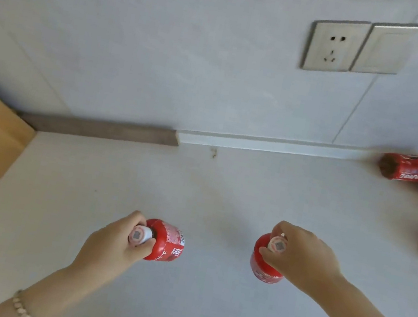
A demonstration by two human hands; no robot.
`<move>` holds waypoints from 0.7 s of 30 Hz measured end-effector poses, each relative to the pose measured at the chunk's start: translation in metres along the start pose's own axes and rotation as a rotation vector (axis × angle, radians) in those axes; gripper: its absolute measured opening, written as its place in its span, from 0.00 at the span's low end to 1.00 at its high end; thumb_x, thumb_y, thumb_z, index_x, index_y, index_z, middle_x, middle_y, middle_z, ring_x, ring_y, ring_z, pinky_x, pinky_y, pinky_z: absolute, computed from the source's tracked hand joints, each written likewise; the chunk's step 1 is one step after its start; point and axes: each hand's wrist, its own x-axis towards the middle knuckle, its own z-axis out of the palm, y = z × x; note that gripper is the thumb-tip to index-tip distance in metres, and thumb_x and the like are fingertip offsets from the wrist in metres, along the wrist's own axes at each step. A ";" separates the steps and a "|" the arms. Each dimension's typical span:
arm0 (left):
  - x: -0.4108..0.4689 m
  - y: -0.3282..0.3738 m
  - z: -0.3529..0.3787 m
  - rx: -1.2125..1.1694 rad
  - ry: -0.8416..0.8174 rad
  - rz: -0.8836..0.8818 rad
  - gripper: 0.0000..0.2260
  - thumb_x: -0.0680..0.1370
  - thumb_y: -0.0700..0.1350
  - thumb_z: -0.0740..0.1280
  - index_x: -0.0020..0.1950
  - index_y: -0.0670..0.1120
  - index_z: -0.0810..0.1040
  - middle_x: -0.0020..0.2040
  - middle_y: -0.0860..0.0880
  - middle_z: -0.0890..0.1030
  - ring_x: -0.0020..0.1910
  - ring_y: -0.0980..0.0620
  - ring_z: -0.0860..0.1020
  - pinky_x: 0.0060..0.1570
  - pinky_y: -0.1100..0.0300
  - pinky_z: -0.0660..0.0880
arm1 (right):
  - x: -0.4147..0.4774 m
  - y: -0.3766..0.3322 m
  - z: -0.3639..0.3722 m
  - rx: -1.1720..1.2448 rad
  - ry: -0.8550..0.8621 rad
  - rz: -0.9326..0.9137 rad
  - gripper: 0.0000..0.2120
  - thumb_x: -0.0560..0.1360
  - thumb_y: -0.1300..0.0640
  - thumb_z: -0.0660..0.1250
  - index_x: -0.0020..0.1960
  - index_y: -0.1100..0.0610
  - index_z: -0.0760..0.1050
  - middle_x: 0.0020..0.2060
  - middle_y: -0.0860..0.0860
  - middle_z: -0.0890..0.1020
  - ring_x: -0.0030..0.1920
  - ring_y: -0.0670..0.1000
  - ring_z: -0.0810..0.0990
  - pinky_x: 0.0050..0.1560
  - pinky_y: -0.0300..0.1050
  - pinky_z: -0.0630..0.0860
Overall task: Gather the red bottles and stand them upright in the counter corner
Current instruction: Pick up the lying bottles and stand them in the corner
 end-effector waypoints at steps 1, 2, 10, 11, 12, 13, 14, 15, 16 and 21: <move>0.001 -0.025 -0.014 -0.015 0.028 -0.015 0.06 0.73 0.47 0.68 0.40 0.52 0.70 0.32 0.53 0.75 0.31 0.55 0.72 0.31 0.64 0.65 | 0.004 -0.026 0.009 -0.007 -0.010 -0.014 0.08 0.72 0.44 0.64 0.48 0.45 0.69 0.42 0.42 0.76 0.43 0.47 0.76 0.35 0.37 0.68; 0.002 -0.050 -0.028 -0.030 0.053 -0.028 0.06 0.73 0.47 0.68 0.41 0.52 0.71 0.33 0.53 0.76 0.32 0.55 0.73 0.31 0.64 0.66 | 0.007 -0.052 0.019 -0.014 -0.016 -0.024 0.08 0.72 0.44 0.64 0.47 0.44 0.68 0.41 0.42 0.75 0.42 0.47 0.76 0.32 0.36 0.67; 0.055 -0.225 -0.121 -0.060 0.165 -0.036 0.05 0.73 0.46 0.67 0.43 0.48 0.72 0.38 0.51 0.76 0.40 0.49 0.75 0.35 0.64 0.66 | 0.040 -0.245 0.091 0.009 -0.063 -0.056 0.09 0.71 0.43 0.66 0.48 0.42 0.68 0.42 0.42 0.75 0.43 0.47 0.77 0.32 0.34 0.68; 0.067 -0.241 -0.129 -0.073 0.178 -0.028 0.05 0.73 0.46 0.67 0.43 0.49 0.70 0.38 0.52 0.74 0.40 0.50 0.74 0.34 0.63 0.66 | 0.046 -0.265 0.097 0.012 -0.076 -0.059 0.09 0.71 0.43 0.66 0.48 0.42 0.69 0.43 0.42 0.75 0.44 0.47 0.78 0.34 0.35 0.70; 0.082 -0.255 -0.135 -0.090 0.189 -0.018 0.06 0.74 0.45 0.66 0.44 0.50 0.69 0.40 0.53 0.74 0.41 0.50 0.74 0.35 0.62 0.66 | 0.053 -0.284 0.103 0.015 -0.083 -0.061 0.09 0.72 0.43 0.66 0.49 0.43 0.69 0.43 0.43 0.75 0.44 0.47 0.78 0.36 0.36 0.73; 0.098 -0.267 -0.140 -0.106 0.197 -0.008 0.06 0.74 0.44 0.66 0.45 0.51 0.69 0.43 0.52 0.75 0.43 0.49 0.74 0.38 0.60 0.68 | 0.059 -0.300 0.109 0.018 -0.086 -0.061 0.10 0.72 0.44 0.66 0.50 0.44 0.70 0.43 0.43 0.75 0.44 0.47 0.78 0.39 0.37 0.75; 0.114 -0.279 -0.143 -0.115 0.207 0.000 0.05 0.75 0.44 0.65 0.46 0.50 0.69 0.45 0.50 0.76 0.45 0.48 0.75 0.40 0.58 0.70 | 0.066 -0.316 0.115 0.019 -0.087 -0.058 0.11 0.72 0.44 0.66 0.52 0.45 0.71 0.44 0.44 0.75 0.45 0.47 0.78 0.41 0.38 0.77; 0.131 -0.289 -0.146 -0.114 0.212 0.004 0.05 0.75 0.44 0.65 0.47 0.48 0.70 0.47 0.47 0.77 0.47 0.46 0.76 0.42 0.56 0.72 | 0.073 -0.330 0.122 0.020 -0.084 -0.053 0.12 0.72 0.44 0.65 0.54 0.46 0.72 0.44 0.44 0.75 0.45 0.47 0.78 0.43 0.39 0.78; 0.147 -0.298 -0.150 -0.107 0.215 0.007 0.05 0.75 0.44 0.65 0.48 0.47 0.70 0.48 0.45 0.77 0.47 0.44 0.77 0.44 0.54 0.73 | 0.080 -0.345 0.128 0.023 -0.080 -0.046 0.14 0.73 0.45 0.65 0.56 0.47 0.72 0.45 0.44 0.76 0.46 0.47 0.78 0.44 0.39 0.79; 0.210 -0.336 -0.168 -0.106 0.211 -0.023 0.06 0.76 0.45 0.65 0.48 0.47 0.68 0.49 0.42 0.78 0.50 0.43 0.77 0.46 0.52 0.75 | 0.119 -0.416 0.144 0.080 -0.028 -0.024 0.16 0.74 0.46 0.64 0.59 0.51 0.72 0.56 0.49 0.79 0.50 0.50 0.78 0.49 0.42 0.78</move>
